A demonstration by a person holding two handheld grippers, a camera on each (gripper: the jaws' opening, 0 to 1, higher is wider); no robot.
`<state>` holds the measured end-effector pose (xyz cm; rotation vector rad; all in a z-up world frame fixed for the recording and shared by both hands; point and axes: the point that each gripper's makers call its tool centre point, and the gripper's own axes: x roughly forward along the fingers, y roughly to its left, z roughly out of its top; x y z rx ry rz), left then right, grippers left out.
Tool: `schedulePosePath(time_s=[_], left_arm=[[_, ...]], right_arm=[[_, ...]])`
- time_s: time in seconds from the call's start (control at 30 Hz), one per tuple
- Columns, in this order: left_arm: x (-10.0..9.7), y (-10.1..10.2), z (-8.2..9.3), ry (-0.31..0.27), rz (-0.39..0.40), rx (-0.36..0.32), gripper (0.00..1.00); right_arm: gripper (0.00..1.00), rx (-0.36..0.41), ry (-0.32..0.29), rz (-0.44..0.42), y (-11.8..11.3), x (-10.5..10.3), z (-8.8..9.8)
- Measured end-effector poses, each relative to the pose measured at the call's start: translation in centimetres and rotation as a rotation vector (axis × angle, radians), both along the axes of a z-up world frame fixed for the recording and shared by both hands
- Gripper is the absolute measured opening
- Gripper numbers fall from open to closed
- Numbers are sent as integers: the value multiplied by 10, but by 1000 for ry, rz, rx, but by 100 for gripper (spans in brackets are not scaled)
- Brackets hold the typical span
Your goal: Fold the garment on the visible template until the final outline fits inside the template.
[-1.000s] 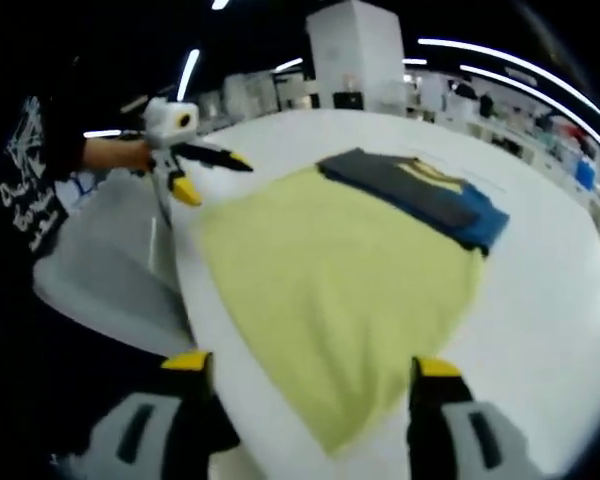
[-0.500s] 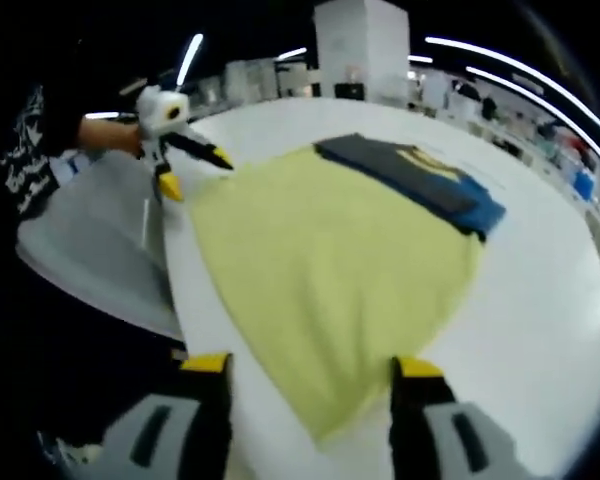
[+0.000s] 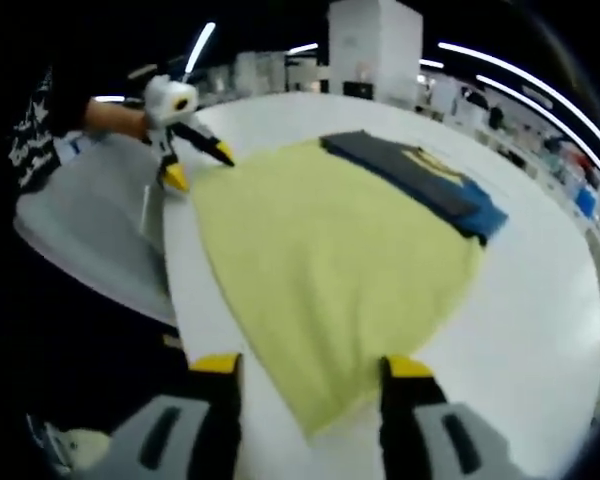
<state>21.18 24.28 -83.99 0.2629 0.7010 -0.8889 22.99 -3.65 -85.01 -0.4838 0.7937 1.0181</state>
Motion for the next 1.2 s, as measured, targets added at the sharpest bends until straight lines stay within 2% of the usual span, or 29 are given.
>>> schedulePosePath(time_s=[0.1, 0.27, 0.63, 0.93, 1.1, 1.2], left_arm=[[-4, 2, -3, -23, -50, 56, 55], [0, 3, -2, -41, -41, 78, 49], [0, 3, -2, -38, -39, 81, 48], [6, 1, 0, -47, -35, 87, 33], [11, 2, 2, -67, -45, 109, 19], [14, 5, 3, -71, -33, 120, 15]], right_arm=[[51, -13, -12, 19, 1, -2, 0], [50, -14, -14, 22, 2, -1, 2], [35, -9, -25, -2, -1, 6, 4], [17, -1, -23, -60, -9, 19, 4], [6, 4, -16, -62, -6, 21, 3], [5, 1, -10, -56, -5, 21, 3]])
